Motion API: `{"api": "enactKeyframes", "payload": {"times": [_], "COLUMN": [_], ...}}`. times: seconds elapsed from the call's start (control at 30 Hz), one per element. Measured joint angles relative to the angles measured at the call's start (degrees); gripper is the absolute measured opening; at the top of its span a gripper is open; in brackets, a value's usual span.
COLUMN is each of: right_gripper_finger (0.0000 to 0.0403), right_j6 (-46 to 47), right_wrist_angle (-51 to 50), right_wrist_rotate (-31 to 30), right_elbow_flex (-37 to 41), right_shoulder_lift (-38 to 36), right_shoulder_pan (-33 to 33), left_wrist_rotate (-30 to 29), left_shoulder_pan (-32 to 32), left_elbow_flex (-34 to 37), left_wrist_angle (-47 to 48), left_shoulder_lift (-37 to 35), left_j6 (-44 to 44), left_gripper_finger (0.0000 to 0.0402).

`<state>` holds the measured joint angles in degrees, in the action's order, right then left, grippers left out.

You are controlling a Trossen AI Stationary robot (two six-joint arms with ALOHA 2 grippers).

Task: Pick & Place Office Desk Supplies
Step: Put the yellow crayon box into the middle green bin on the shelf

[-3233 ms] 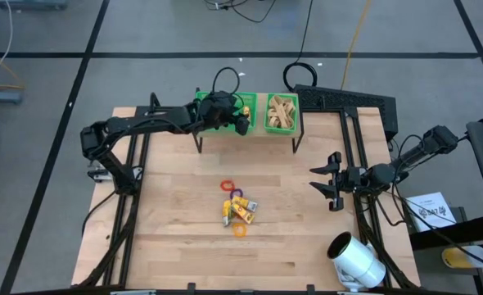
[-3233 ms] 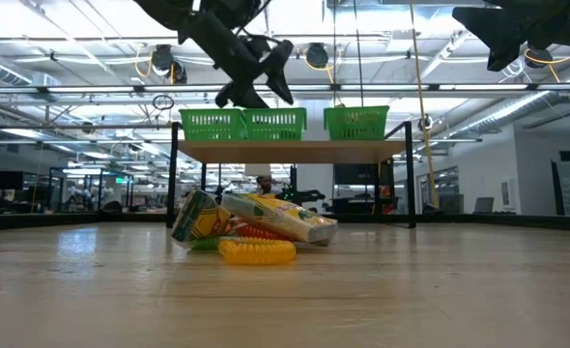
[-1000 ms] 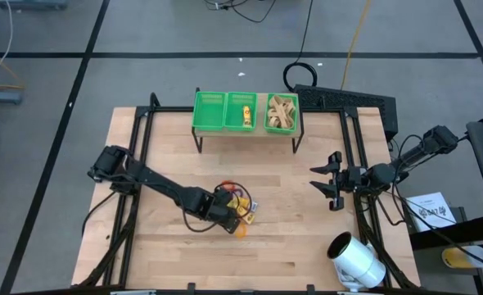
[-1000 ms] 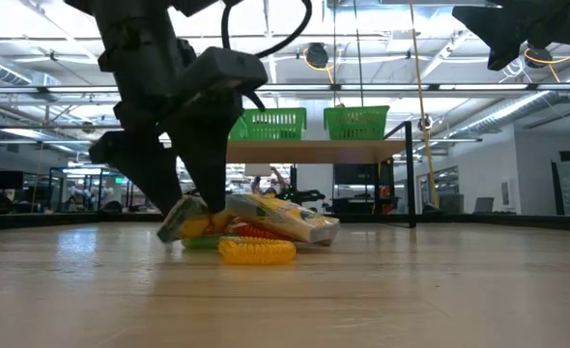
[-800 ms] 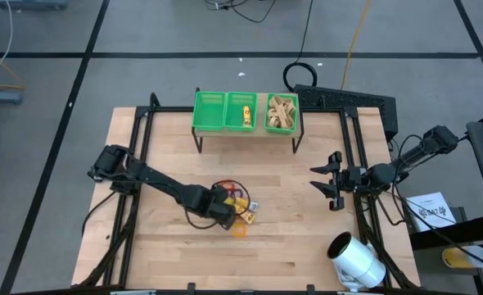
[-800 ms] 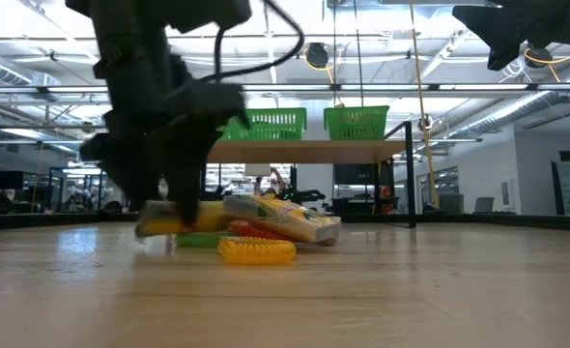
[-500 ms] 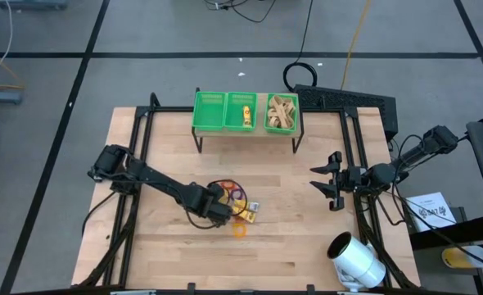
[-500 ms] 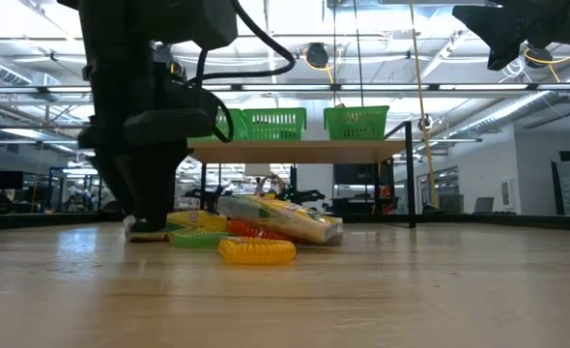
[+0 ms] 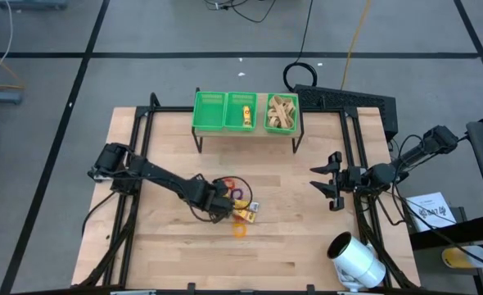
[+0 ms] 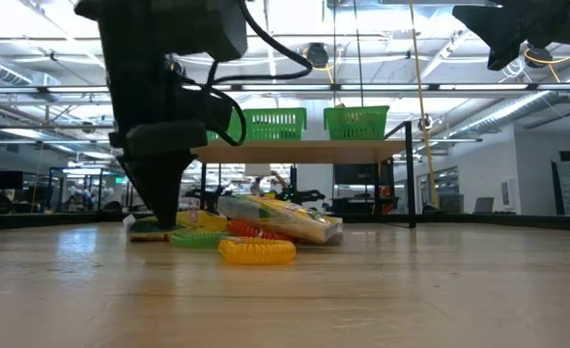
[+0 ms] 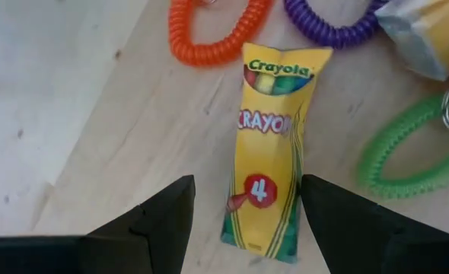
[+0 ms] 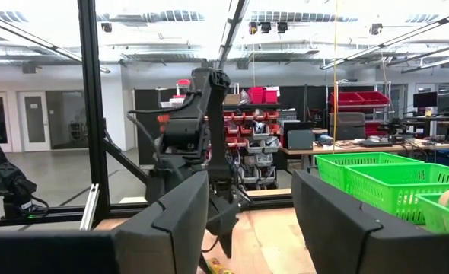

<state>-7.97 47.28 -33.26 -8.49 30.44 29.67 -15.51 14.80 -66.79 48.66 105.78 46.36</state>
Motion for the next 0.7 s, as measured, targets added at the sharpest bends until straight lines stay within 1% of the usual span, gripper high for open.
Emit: {"api": "enactKeyframes", "payload": {"times": [0.1,0.27,0.33,0.4,0.5,0.7], "right_gripper_finger": [0.0183,0.0183,0.0183,0.0183,0.0183,0.0183], "right_j6": [0.0,0.0,0.0,-0.1,-0.1,-0.2], "right_wrist_angle": [0.0,-0.4,-0.4,-0.5,-0.7,-0.8], "right_wrist_rotate": [0.0,0.0,0.0,0.0,-0.1,-0.1], "right_elbow_flex": [0.0,0.0,0.0,0.0,0.0,0.0], "right_shoulder_lift": [0.0,0.0,0.0,0.0,0.0,0.0], "right_shoulder_pan": [0.0,0.0,0.0,0.0,0.0,0.0], "left_wrist_rotate": [3.6,8.1,9.2,9.6,10.4,11.4], "left_shoulder_pan": [-1.5,-3.5,-4.1,-4.3,-4.3,-4.3], "left_elbow_flex": [2.2,7.3,8.6,8.7,8.7,8.6], "left_wrist_angle": [-5.6,-16.1,-17.6,-17.0,-17.2,-17.5], "left_shoulder_lift": [0.0,-0.5,-0.6,-0.5,-0.5,-2.2], "left_j6": [-2.9,-4.5,-4.3,-4.3,-4.3,-3.9], "left_gripper_finger": [0.0250,0.0250,0.0250,0.0247,0.0223,0.0140]}}
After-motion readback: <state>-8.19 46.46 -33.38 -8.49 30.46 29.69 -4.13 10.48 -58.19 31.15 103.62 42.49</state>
